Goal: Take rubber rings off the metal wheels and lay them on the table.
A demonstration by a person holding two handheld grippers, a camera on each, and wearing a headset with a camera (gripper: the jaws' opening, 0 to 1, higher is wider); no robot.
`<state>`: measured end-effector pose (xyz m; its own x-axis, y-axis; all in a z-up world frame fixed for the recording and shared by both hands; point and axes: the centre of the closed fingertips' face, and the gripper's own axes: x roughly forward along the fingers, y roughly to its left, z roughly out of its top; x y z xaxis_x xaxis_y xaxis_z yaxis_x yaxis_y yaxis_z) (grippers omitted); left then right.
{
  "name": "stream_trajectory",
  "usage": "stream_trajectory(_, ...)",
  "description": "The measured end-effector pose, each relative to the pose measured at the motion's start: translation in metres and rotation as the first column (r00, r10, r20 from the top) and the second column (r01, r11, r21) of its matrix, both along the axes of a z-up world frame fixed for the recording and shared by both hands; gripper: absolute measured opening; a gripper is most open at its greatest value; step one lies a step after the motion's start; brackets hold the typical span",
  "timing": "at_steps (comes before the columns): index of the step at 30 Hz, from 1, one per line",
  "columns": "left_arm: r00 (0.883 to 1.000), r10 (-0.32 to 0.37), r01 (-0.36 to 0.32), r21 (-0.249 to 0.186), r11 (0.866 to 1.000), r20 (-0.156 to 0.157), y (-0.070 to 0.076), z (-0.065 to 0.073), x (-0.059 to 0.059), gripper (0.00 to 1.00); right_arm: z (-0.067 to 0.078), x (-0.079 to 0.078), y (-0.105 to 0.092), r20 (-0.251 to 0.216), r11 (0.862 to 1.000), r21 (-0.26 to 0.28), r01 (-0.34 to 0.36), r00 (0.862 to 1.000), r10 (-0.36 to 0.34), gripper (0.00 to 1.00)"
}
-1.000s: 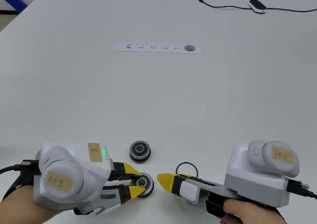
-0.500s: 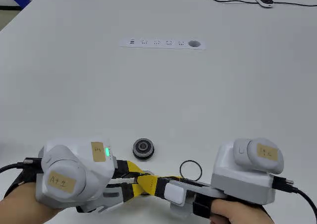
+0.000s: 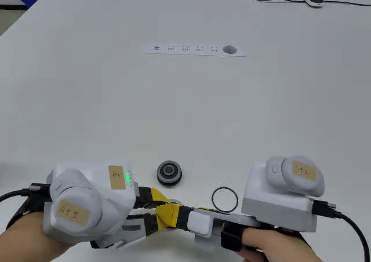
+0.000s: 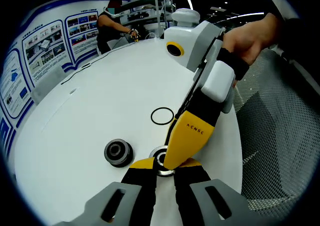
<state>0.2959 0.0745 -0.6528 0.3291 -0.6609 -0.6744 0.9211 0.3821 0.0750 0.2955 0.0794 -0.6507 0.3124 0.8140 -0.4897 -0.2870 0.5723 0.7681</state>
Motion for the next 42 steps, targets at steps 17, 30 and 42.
stream_trajectory(17, 1.000, 0.000, 0.000, -0.003, 1.000, 0.000, 0.000, 0.000, -0.001, 0.13, 0.000, 0.001, -0.009, -0.034, 0.998, 0.034, 0.049, 0.998, -0.048, 0.31)
stream_trajectory(30, 1.000, -0.003, 0.003, -0.002, 1.000, -0.001, 0.000, 0.000, -0.002, 0.13, -0.010, 0.004, -0.018, -0.036, 0.997, 0.007, 0.072, 0.997, -0.071, 0.13)
stream_trajectory(42, 1.000, -0.006, 0.006, 0.000, 1.000, -0.003, 0.000, -0.001, -0.002, 0.13, -0.014, 0.002, -0.020, -0.055, 0.997, 0.025, 0.070, 0.996, -0.069, 0.06)
